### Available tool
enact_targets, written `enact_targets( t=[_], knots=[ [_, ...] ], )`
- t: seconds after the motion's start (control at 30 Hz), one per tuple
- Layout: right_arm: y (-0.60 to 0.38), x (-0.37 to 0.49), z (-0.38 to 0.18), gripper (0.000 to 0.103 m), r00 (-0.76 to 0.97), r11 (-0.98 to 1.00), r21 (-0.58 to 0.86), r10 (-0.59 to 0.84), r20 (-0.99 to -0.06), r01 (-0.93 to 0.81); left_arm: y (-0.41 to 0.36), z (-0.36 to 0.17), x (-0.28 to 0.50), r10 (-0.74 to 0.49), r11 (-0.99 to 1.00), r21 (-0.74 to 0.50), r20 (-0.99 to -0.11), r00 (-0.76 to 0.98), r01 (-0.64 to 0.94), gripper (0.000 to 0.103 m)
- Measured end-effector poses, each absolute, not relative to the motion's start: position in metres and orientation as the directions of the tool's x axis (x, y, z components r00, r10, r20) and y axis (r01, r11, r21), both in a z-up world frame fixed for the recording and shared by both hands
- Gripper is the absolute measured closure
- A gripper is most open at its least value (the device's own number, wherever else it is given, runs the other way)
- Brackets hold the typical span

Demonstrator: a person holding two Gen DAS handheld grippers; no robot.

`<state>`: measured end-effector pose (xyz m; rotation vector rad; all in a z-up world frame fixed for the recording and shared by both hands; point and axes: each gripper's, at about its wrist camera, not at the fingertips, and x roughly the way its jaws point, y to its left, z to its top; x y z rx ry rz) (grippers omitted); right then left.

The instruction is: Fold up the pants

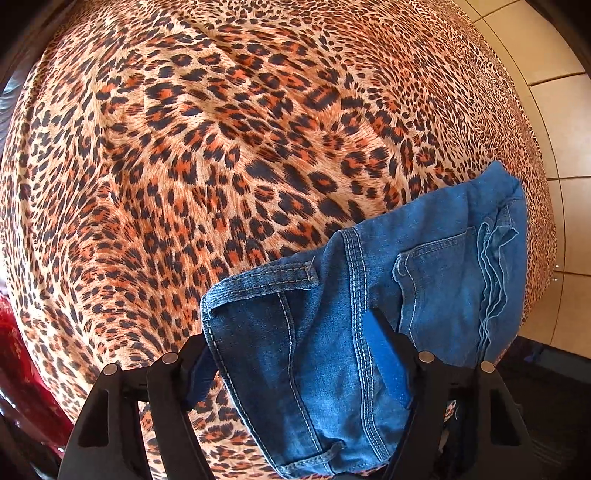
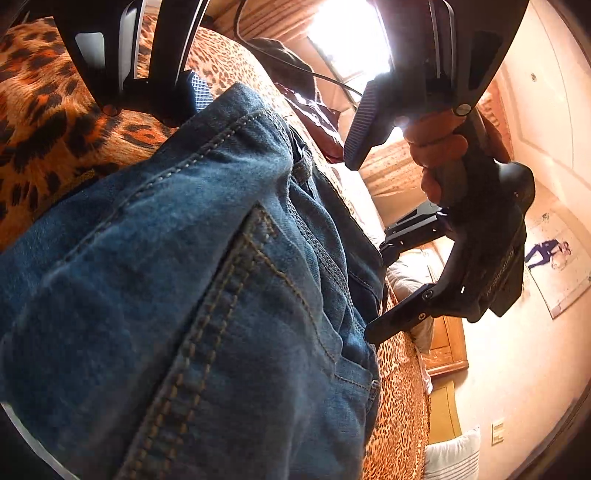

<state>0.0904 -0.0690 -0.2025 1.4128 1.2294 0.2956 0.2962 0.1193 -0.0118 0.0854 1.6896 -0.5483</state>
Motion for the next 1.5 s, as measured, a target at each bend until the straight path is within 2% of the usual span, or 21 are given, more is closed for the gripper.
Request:
enact_targets(
  t=[0.07, 0.17, 0.3, 0.37, 0.47, 0.6, 0.67, 0.77, 0.87, 1.03, 1.23, 1.3, 1.5],
  knots=[
    [-0.065, 0.089, -0.193, 0.037, 0.357, 0.335, 0.825, 0.78, -0.514, 0.456, 0.123, -0.012, 0.298, -0.274, 0.879, -0.333, -0.939, -0.208, 0.341, 0.031],
    [-0.059, 0.086, -0.173, 0.037, 0.335, 0.432, 0.829, 0.769, -0.544, 0.356, 0.13, -0.019, 0.306, -0.305, 0.863, -0.376, -0.92, -0.247, 0.337, 0.03],
    [-0.03, 0.079, -0.127, 0.037, 0.331, 0.671, 0.729, 0.663, -0.671, 0.134, 0.141, -0.018, 0.314, -0.336, 0.832, -0.421, -0.9, -0.277, 0.36, 0.03],
    [-0.007, 0.073, -0.103, 0.037, 0.355, 0.82, 0.573, 0.534, -0.767, 0.004, 0.148, -0.011, 0.317, -0.371, 0.802, -0.454, -0.888, -0.273, 0.388, 0.03],
    [0.03, 0.064, -0.079, 0.036, 0.459, 0.955, 0.254, 0.296, -0.837, -0.153, 0.151, -0.01, 0.329, -0.393, 0.772, -0.478, -0.877, -0.276, 0.419, 0.029],
    [0.08, 0.061, -0.096, 0.035, 0.492, 0.936, -0.132, 0.05, -0.869, -0.327, 0.145, -0.028, 0.341, -0.356, 0.771, -0.472, -0.876, -0.325, 0.428, 0.029],
    [0.091, 0.06, -0.107, 0.036, 0.501, 0.897, -0.249, -0.036, -0.864, -0.365, 0.146, -0.026, 0.345, -0.376, 0.754, -0.503, -0.858, -0.351, 0.423, 0.029],
    [0.091, 0.051, -0.107, 0.035, 0.542, 0.875, -0.326, -0.089, -0.835, -0.358, 0.152, -0.009, 0.349, -0.416, 0.68, -0.556, -0.829, -0.374, 0.478, 0.028],
    [0.091, 0.074, -0.113, 0.035, 0.526, 0.856, -0.366, -0.134, -0.84, -0.366, 0.154, -0.005, 0.357, -0.388, 0.662, -0.523, -0.852, -0.351, 0.537, 0.027],
    [0.103, 0.073, -0.119, 0.035, 0.555, 0.803, -0.444, -0.176, -0.813, -0.396, 0.153, -0.007, 0.366, -0.414, 0.632, -0.564, -0.825, -0.383, 0.532, 0.025],
    [0.111, 0.064, -0.133, 0.035, 0.57, 0.742, -0.517, -0.223, -0.791, -0.427, 0.128, -0.033, 0.352, -0.27, 0.631, -0.46, -0.885, -0.379, 0.625, 0.024],
    [0.112, 0.065, -0.137, 0.035, 0.565, 0.735, -0.523, -0.232, -0.792, -0.431, 0.123, -0.032, 0.35, -0.27, 0.616, -0.468, -0.881, -0.388, 0.634, 0.016],
    [0.117, 0.066, -0.15, 0.035, 0.588, 0.688, -0.584, -0.277, -0.76, -0.431, 0.119, -0.03, 0.344, -0.229, 0.594, -0.448, -0.891, -0.393, 0.669, 0.014]
  ],
)
